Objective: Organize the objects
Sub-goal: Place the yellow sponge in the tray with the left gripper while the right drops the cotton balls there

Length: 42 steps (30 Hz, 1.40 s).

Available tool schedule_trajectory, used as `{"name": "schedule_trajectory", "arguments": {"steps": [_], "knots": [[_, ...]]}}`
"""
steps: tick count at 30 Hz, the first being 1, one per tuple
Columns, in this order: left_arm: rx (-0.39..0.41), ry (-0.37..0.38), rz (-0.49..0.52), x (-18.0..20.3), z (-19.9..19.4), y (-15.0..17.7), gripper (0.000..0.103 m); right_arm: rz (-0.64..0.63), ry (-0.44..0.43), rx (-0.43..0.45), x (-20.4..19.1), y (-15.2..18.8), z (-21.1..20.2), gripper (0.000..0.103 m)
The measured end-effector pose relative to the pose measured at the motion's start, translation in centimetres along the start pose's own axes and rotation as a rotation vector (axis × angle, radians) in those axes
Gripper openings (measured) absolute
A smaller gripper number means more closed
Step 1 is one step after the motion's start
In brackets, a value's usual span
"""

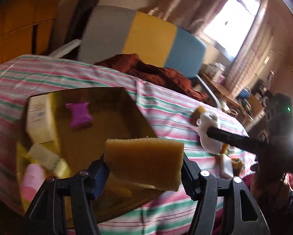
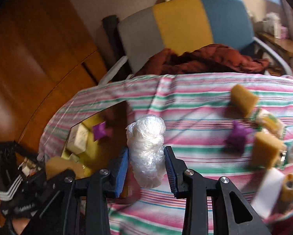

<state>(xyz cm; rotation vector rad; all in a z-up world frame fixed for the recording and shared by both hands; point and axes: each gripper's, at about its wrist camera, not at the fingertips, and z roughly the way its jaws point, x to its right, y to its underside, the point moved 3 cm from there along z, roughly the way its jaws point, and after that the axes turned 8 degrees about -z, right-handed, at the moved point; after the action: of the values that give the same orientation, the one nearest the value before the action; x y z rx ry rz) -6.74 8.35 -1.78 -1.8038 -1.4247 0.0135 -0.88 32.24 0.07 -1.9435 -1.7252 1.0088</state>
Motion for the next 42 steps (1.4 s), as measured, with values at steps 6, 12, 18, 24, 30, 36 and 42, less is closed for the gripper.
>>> {"name": "schedule_trajectory", "arguments": {"steps": [6,12,18,24,30,36,42], "knots": [[-0.005,-0.074,-0.073,-4.7,-1.3,1.3,0.065,-0.08,-0.08,-0.08,-5.5,1.1,3.9,0.039],[-0.024,-0.179,-0.097,-7.8,-2.3,3.5,0.068,-0.11,-0.14,-0.167,-8.8,2.6,7.0,0.065],[0.0,-0.113,-0.115,-8.4,-2.7,3.5,0.068,-0.123,-0.149,-0.2,-9.5,4.0,8.0,0.081],[0.023,-0.027,-0.115,-6.7,-0.8,1.8,0.065,-0.081,-0.125,-0.21,-8.5,4.8,7.7,0.082],[0.052,-0.02,-0.121,-5.5,0.2,-1.5,0.071,-0.067,-0.094,-0.208,-7.2,5.3,6.7,0.084],[0.09,-0.058,-0.135,-6.6,-1.0,-3.5,0.087,-0.083,-0.078,-0.205,-7.0,5.4,6.4,0.09],[0.103,-0.057,-0.182,-7.7,-2.5,-3.1,0.087,-0.105,-0.056,-0.203,-7.5,5.6,6.5,0.092]]}}
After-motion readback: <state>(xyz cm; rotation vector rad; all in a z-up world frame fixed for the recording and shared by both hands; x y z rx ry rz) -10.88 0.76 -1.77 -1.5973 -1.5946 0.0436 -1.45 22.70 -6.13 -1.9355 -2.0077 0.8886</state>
